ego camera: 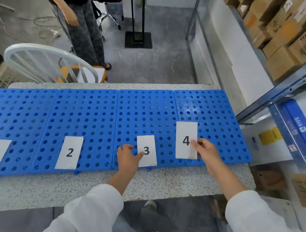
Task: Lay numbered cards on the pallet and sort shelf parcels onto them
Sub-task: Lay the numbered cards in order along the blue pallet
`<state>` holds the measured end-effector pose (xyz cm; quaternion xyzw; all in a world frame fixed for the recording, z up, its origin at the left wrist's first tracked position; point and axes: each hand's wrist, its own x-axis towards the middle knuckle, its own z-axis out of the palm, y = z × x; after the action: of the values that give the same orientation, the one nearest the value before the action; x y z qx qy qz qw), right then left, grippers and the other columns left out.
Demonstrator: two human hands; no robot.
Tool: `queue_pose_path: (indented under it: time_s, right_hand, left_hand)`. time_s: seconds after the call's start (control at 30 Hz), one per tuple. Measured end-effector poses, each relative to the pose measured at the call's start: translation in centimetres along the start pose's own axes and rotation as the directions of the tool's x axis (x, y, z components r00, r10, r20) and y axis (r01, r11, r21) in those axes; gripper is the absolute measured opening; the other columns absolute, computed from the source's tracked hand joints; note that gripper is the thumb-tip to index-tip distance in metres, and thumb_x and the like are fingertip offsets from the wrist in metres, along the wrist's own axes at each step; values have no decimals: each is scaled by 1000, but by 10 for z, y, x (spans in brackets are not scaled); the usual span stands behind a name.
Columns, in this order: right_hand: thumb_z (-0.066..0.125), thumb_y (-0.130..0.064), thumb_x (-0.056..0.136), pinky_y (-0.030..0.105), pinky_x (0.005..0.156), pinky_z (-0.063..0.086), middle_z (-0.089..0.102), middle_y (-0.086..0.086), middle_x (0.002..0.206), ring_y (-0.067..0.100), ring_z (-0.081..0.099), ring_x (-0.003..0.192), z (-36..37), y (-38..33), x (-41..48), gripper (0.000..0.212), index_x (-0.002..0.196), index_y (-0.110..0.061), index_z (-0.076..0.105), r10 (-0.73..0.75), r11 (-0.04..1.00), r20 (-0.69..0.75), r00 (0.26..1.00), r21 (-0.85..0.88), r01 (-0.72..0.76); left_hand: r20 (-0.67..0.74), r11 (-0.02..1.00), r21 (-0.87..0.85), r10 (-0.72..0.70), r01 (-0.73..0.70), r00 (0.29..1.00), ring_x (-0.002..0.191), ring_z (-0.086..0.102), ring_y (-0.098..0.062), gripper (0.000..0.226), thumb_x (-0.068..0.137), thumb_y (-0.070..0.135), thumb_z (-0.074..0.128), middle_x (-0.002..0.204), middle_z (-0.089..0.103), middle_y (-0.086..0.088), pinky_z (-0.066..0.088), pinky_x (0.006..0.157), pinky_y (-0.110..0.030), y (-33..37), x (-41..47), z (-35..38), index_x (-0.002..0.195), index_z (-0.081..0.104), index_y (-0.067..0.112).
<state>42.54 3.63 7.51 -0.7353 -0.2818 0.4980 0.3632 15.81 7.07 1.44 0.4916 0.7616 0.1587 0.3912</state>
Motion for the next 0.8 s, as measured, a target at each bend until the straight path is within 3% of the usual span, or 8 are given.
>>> queue_pose_path:
  time_s: [0.1, 0.2, 0.27, 0.33, 0.4, 0.57, 0.7, 0.8]
  right_hand:
    - [61, -25, 94, 33, 77, 53, 70, 5, 104, 22, 66, 96, -15, 4, 5, 17, 102, -10, 64, 50, 993, 61, 997, -110, -43]
    - [61, -23, 94, 36, 83, 49, 68, 6, 107, 25, 63, 101, -35, 10, 12, 19, 104, -8, 65, 62, 986, 5, 998, -156, -61]
    - [61, -23, 94, 36, 85, 46, 67, 6, 107, 25, 61, 102, -49, 15, 17, 20, 105, -7, 65, 70, 984, -72, 995, -160, -81]
    - [60, -21, 95, 36, 84, 45, 64, 6, 106, 25, 59, 100, -58, 20, 22, 20, 107, -5, 63, 81, 979, -135, 987, -174, -105]
    - [58, -16, 95, 36, 80, 45, 59, 5, 102, 22, 56, 94, -65, 27, 25, 14, 105, -7, 59, 105, 972, -169, 980, -193, -137]
    - [55, -13, 94, 32, 59, 44, 62, 11, 105, 26, 57, 89, -72, 40, 32, 13, 105, -8, 60, 128, 945, -226, 966, -268, -188]
    - [52, -10, 95, 30, 54, 44, 61, 11, 112, 28, 57, 96, -78, 46, 37, 24, 118, -6, 59, 134, 941, -215, 967, -278, -192]
    - [51, -8, 95, 28, 52, 43, 59, 11, 115, 26, 55, 95, -82, 50, 40, 30, 123, -6, 58, 142, 939, -236, 961, -276, -207]
  left_hand:
    - [-8, 991, 21, 135, -135, 991, 113, 45, -20, 36, 89, 34, 65, 117, 49, -3, 43, 96, -35, 19, 1, -6, 116, 54, 12]
    - [80, 966, -19, 258, -258, 963, 96, 52, -5, 28, 97, 28, 54, 124, 50, 0, 42, 77, -10, 47, -2, -11, 120, 54, 13]
    - [115, 940, -12, 340, -341, 933, 92, 53, 1, 28, 98, 28, 51, 126, 49, 4, 42, 70, -4, 64, -6, -12, 123, 52, 15]
    - [138, 914, -6, 403, -406, 905, 110, 54, -11, 29, 98, 30, 51, 128, 49, 5, 46, 87, -20, 76, -12, -10, 124, 52, 16]
    - [173, 902, 2, 425, -432, 888, 111, 55, -21, 30, 98, 32, 50, 129, 49, 7, 51, 91, -37, 86, -18, -7, 124, 50, 18]
    - [177, 867, 42, 482, -496, 858, 122, 46, -12, 27, 98, 32, 51, 128, 49, 8, 38, 98, -26, 90, -23, 0, 121, 52, 19]
    - [202, 878, 60, 455, -475, 867, 108, 57, -29, 27, 98, 32, 50, 126, 47, 9, 52, 91, -42, 87, -23, -4, 121, 52, 19]
    - [205, 871, 96, 457, -482, 866, 114, 52, -23, 27, 98, 31, 50, 129, 46, 8, 52, 90, -44, 86, -22, -7, 122, 52, 18]
